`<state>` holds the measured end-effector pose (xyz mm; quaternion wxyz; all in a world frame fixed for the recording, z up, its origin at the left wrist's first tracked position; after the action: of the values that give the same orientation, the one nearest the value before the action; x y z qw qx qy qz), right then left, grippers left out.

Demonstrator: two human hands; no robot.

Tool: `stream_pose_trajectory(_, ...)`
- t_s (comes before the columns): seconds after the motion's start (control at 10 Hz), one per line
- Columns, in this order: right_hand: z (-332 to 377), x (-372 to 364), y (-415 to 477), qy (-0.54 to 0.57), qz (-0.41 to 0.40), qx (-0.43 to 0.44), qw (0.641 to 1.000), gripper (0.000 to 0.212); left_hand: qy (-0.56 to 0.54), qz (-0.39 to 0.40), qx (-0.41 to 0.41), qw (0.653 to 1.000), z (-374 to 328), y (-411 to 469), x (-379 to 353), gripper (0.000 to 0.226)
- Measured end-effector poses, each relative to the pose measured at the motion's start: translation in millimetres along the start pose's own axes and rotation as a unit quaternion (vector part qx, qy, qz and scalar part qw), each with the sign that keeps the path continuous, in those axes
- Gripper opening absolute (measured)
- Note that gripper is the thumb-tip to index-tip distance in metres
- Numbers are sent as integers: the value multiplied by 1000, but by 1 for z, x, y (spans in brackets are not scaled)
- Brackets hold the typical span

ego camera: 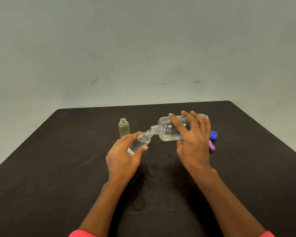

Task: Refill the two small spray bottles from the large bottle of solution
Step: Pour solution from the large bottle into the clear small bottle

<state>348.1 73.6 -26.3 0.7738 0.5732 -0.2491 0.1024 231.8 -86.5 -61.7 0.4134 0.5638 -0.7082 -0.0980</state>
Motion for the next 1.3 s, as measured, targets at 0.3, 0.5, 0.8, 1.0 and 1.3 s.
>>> stream_pose_trajectory(0.3,0,0,0,0,-3,2,1000,83,1,1,-3,1000,0,0,0,47)
stream_pose_trajectory(0.5,0,0,0,-5,-3,3,1000,82,-2,0,0,1000,-1,0,1,47)
stream_pose_trajectory(0.8,0,1,-1,-4,-5,5,1000,83,-2,-2,-3,1000,-1,0,1,47)
stream_pose_trajectory(1.0,1,-1,0,-4,-1,5,1000,84,3,-1,-4,1000,-2,-1,2,48)
stream_pose_trajectory(1.3,-1,-2,-2,9,4,-16,1000,86,-12,6,14,1000,-2,-1,1,47)
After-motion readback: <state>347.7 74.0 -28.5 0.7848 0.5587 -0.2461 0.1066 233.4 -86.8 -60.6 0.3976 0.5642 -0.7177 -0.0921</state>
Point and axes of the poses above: each hand's wrist, its own y-axis towards the middle knuckle, its own x-axis out of the back of the hand, z = x × y, the point moved 5 cm from there along y, towards the middle knuckle, and after that the axes turned 7 degrees about y, right-handed, at the moved point
